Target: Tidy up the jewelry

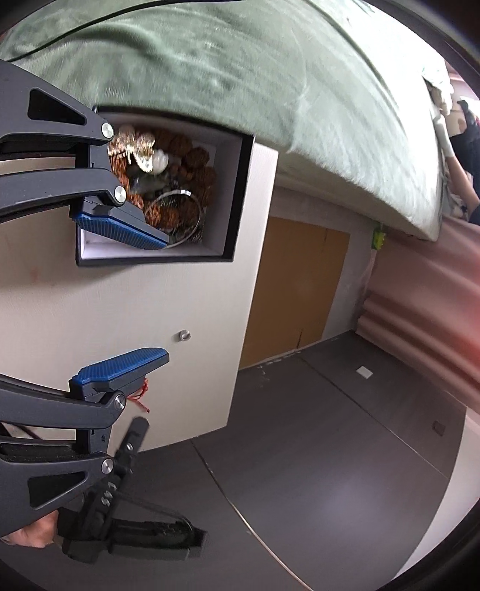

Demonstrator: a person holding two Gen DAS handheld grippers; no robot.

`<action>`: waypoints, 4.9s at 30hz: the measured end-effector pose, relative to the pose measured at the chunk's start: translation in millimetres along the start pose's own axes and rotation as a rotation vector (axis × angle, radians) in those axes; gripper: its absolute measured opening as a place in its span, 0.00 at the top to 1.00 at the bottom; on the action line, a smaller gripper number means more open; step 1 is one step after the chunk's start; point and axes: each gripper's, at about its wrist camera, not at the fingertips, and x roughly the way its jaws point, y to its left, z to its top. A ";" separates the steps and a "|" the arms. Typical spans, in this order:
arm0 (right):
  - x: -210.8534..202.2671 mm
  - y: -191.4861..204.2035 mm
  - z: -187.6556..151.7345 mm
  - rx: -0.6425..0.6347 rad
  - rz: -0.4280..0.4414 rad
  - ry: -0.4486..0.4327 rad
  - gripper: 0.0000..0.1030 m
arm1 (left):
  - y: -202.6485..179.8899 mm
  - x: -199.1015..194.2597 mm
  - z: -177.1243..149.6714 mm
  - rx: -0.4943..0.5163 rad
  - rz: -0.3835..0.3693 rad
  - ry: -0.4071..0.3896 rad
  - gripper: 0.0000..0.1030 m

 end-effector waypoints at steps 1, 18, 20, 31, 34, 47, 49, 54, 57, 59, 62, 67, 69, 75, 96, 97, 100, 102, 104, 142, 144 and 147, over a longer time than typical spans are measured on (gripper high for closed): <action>4.4 -2.8 -0.8 0.000 -0.010 0.015 0.36 | -1.1 2.0 0.0 -0.001 0.005 0.001 0.45; 25.3 9.1 8.8 -0.089 -0.042 0.066 0.98 | -33.4 38.4 25.8 0.066 0.074 0.070 0.57; 17.2 2.1 13.2 -0.064 -0.020 0.047 0.98 | -41.7 45.5 27.6 0.088 0.083 0.086 0.58; -10.8 -40.4 22.5 0.048 0.020 -0.026 0.98 | -74.1 106.9 32.8 0.184 0.172 0.224 0.74; -10.8 -41.0 24.8 0.058 0.025 -0.037 0.98 | -79.5 118.6 33.8 0.208 0.205 0.240 0.74; -10.6 -41.9 32.1 0.099 0.060 -0.050 0.98 | -83.9 157.7 28.7 0.243 0.311 0.275 0.78; -10.5 -42.4 31.6 0.096 0.055 -0.047 0.98 | -83.3 157.3 28.7 0.238 0.320 0.271 0.87; -11.3 -41.7 31.2 0.093 0.061 -0.054 0.98 | -77.4 142.4 30.7 0.213 0.277 0.269 0.87; -12.0 -41.9 28.5 0.094 0.065 -0.055 0.98 | -75.5 125.7 32.2 0.216 0.261 0.259 0.87; -11.6 -39.5 26.9 0.089 0.071 -0.053 0.98 | -71.6 105.1 33.2 0.217 0.265 0.234 0.87; -10.8 -35.5 26.9 0.084 0.084 -0.051 0.98 | -64.6 78.4 32.3 0.206 0.256 0.210 0.87; -15.9 -23.0 24.1 0.065 0.125 -0.065 0.98 | -45.2 36.2 31.6 0.180 0.260 0.176 0.87; -18.6 -13.6 20.2 0.053 0.140 -0.068 0.98 | -44.4 22.5 27.7 0.180 0.266 0.161 0.87; -31.3 15.1 8.8 -0.008 0.200 -0.089 0.98 | -34.5 -4.5 17.1 0.177 0.277 0.148 0.87; -11.5 96.5 -6.9 -0.109 0.421 -0.059 0.98 | 36.1 -41.4 19.9 0.007 0.221 0.086 0.49; -11.3 100.4 -7.7 -0.115 0.438 -0.058 0.98 | 40.6 -44.7 20.4 0.003 0.230 0.081 0.49; -9.4 110.9 -10.4 -0.129 0.477 -0.049 0.98 | 53.6 -52.6 20.4 -0.018 0.243 0.071 0.49; -7.3 120.5 -11.7 -0.144 0.487 -0.043 0.98 | 60.4 -57.0 19.7 -0.029 0.247 0.068 0.49; -4.4 130.5 -14.3 -0.162 0.488 -0.033 0.98 | 64.7 -61.2 17.7 -0.034 0.254 0.064 0.49; -25.5 77.4 -15.0 -0.126 0.264 -0.030 0.43 | 22.8 -81.2 -13.2 0.049 0.151 -0.186 0.17; -25.9 81.0 -21.0 -0.143 0.251 -0.038 0.43 | 22.2 -82.2 -17.8 0.072 0.157 -0.193 0.16; -27.7 85.8 -26.5 -0.173 0.231 -0.054 0.41 | 27.1 -82.5 -22.5 0.084 0.161 -0.197 0.15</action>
